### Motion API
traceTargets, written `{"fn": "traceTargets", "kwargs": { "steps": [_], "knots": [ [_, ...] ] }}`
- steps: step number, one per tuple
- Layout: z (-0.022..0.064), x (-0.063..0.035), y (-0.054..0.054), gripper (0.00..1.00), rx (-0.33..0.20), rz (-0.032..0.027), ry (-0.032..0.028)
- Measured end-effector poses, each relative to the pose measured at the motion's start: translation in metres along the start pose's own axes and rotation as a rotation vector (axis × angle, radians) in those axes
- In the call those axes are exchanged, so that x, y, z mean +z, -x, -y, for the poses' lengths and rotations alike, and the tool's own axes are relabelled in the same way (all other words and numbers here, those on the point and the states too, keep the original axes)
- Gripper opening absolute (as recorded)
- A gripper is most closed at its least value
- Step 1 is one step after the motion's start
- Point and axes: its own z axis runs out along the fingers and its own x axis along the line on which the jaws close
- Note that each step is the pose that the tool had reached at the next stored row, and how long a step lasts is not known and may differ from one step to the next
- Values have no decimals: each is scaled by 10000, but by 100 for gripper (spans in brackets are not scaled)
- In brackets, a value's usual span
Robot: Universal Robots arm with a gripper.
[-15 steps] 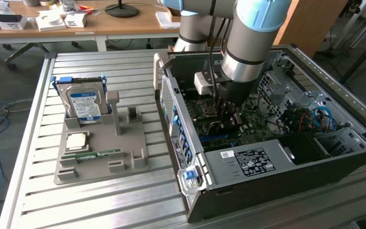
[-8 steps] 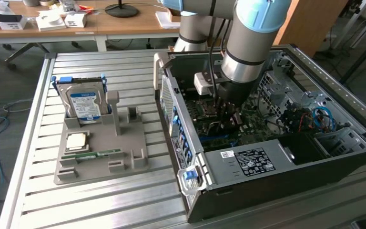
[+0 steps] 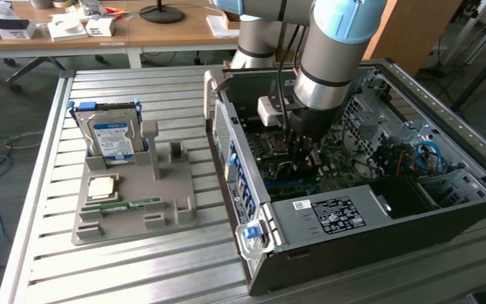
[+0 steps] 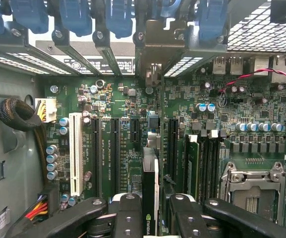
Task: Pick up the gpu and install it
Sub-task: 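Insert the gpu into the slot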
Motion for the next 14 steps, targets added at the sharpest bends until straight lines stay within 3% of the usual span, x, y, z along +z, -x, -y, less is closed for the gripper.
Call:
{"fn": "traceTargets", "kwargs": {
  "steps": [9, 11, 14],
  "knots": [
    [0, 0, 0, 27, 0, 0, 0],
    [0, 0, 0, 33, 0, 1, -1],
    [1, -53, 2, 33, 1, 0, -1]
  ]
}}
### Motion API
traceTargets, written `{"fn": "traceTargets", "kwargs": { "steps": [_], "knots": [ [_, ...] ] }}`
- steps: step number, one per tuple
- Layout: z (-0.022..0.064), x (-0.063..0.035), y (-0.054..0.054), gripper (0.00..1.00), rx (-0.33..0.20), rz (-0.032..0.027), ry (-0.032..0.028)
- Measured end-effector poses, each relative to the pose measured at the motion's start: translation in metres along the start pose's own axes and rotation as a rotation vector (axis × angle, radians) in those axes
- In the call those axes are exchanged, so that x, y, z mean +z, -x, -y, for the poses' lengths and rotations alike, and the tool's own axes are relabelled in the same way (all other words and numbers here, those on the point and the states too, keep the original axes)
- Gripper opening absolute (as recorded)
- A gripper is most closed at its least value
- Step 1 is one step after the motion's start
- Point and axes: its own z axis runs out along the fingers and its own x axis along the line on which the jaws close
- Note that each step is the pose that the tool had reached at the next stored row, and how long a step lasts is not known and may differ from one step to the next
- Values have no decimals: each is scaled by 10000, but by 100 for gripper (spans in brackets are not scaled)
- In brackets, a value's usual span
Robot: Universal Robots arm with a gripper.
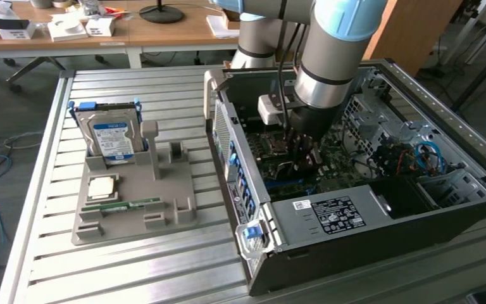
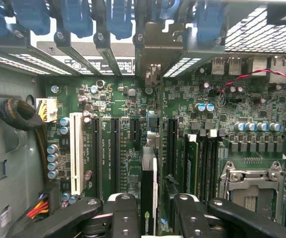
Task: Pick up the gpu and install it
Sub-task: 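Insert the gpu into the slot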
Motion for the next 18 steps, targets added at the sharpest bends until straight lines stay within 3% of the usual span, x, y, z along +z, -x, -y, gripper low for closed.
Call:
{"fn": "traceTargets", "kwargs": {
  "steps": [11, 18],
  "knots": [
    [8, -390, 13, 33, 0, 0, 0],
    [12, -573, 18, 33, -1, 1, 0]
  ]
}}
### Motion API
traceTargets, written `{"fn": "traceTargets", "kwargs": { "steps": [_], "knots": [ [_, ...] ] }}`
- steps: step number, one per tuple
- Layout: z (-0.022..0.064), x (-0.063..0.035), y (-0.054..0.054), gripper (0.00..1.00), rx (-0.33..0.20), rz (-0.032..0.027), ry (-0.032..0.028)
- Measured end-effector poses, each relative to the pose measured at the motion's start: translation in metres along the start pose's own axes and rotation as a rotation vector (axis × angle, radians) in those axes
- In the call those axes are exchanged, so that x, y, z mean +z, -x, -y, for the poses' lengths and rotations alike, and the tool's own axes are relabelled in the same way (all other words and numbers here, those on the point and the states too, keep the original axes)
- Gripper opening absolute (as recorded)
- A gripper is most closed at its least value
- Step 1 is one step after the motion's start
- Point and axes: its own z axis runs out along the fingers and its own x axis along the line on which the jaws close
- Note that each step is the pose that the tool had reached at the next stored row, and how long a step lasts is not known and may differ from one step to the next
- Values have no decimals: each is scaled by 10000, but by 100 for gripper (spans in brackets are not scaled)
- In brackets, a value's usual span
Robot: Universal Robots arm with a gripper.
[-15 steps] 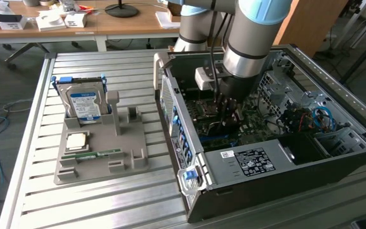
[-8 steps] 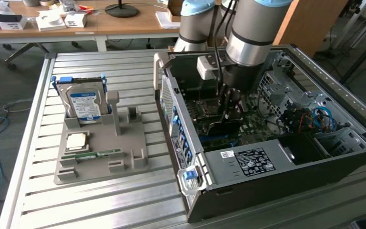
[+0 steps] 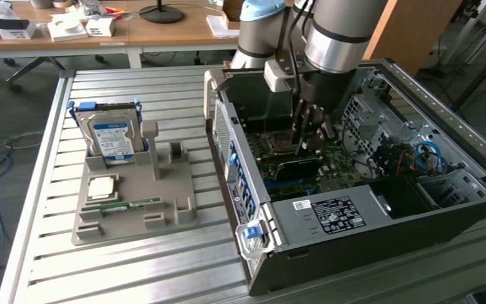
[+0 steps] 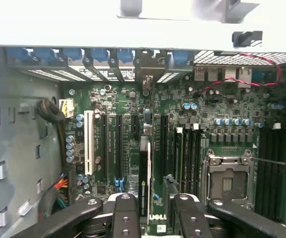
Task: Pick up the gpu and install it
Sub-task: 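Insert the gpu into the slot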
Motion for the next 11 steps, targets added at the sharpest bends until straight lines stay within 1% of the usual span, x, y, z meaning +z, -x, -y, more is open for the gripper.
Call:
{"fn": "traceTargets", "kwargs": {
  "steps": [5, 11],
  "knots": [
    [3, -145, 5, 33, 0, 0, -1],
    [6, -274, 9, 33, -1, 1, -5]
  ]
}}
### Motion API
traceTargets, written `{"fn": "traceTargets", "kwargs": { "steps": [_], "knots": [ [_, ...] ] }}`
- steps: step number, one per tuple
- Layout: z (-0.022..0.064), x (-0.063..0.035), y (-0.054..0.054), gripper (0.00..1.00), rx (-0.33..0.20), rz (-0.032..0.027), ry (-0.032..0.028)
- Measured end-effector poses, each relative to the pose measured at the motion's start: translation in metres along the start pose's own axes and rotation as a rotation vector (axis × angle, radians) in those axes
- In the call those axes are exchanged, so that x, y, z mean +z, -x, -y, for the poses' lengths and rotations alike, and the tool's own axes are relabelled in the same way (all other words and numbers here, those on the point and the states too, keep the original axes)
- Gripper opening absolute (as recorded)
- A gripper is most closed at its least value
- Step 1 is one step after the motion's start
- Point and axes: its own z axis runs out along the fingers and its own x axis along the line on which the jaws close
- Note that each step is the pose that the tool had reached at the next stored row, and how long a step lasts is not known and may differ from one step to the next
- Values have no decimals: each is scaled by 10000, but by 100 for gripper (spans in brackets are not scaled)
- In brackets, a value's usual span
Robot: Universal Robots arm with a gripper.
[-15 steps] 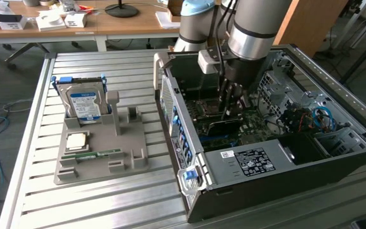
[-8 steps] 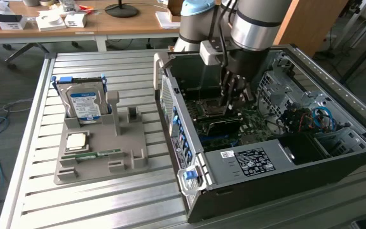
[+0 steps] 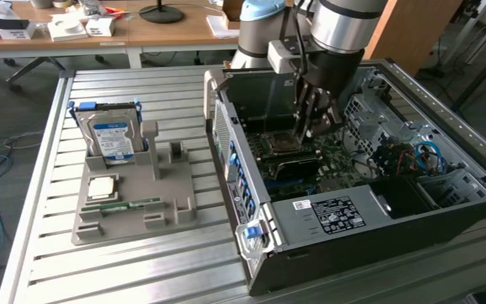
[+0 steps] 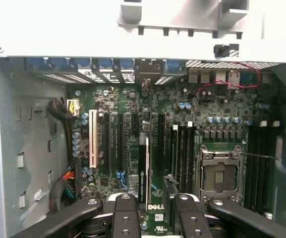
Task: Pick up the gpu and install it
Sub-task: 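Insert the gpu into the slot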
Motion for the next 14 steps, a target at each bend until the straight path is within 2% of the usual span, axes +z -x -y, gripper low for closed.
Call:
{"fn": "traceTargets", "kwargs": {
  "steps": [9, 14],
  "knots": [
    [4, -166, 5, 33, 0, -4, -5],
    [4, -177, 6, 33, 0, -3, -5]
  ]
}}
